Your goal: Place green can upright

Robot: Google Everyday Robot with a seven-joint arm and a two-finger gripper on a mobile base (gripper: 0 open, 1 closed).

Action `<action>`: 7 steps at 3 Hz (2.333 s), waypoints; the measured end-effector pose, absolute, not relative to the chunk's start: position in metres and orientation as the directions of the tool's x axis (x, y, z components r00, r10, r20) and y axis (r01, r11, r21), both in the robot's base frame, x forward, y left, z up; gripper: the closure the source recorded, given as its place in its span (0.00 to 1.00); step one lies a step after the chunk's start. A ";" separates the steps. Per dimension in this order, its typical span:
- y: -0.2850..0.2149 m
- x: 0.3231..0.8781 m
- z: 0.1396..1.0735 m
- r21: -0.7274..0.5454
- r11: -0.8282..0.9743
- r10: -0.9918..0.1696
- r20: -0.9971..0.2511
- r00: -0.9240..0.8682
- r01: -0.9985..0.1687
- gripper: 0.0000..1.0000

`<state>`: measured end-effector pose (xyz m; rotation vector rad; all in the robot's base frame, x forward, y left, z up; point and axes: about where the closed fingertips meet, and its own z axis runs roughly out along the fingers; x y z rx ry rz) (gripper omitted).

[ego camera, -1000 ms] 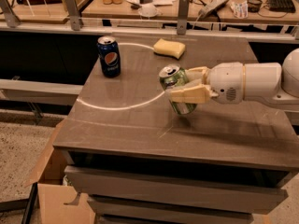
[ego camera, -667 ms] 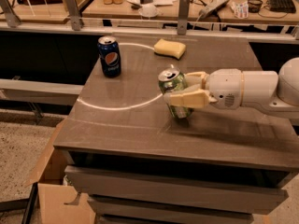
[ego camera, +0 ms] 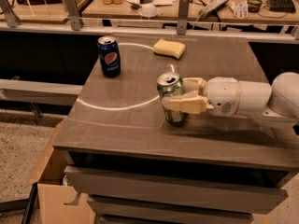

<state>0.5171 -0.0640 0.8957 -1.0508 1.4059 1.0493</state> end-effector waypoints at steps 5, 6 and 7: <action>-0.118 0.518 0.913 -0.040 0.285 -0.180 -0.984 -0.013 -0.958 0.00; -0.183 0.508 0.924 -0.094 0.383 -0.331 -0.943 -0.042 -0.919 0.00; -0.182 0.509 0.922 -0.095 0.380 -0.336 -0.941 -0.042 -0.920 0.00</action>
Offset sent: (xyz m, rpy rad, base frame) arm -0.0046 -0.0067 -0.0094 0.0920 -0.0276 0.0318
